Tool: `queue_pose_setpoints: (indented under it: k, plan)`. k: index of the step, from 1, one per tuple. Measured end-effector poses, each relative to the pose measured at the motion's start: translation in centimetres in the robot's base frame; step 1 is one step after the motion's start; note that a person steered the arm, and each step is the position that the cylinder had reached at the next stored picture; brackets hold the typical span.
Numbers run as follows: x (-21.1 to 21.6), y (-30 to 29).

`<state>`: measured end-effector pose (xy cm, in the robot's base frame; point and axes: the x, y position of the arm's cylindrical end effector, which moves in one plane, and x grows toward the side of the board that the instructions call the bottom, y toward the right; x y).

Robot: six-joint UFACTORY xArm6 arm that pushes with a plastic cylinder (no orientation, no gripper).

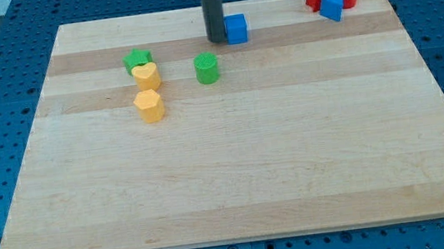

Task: Move the blue cube closer to the the group of blocks

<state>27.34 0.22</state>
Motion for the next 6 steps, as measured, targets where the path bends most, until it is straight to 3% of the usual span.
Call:
queue_pose_setpoints:
  k: [3, 6]
  plan:
    - [-1.0, 9.1]
    - [-1.1, 10.9]
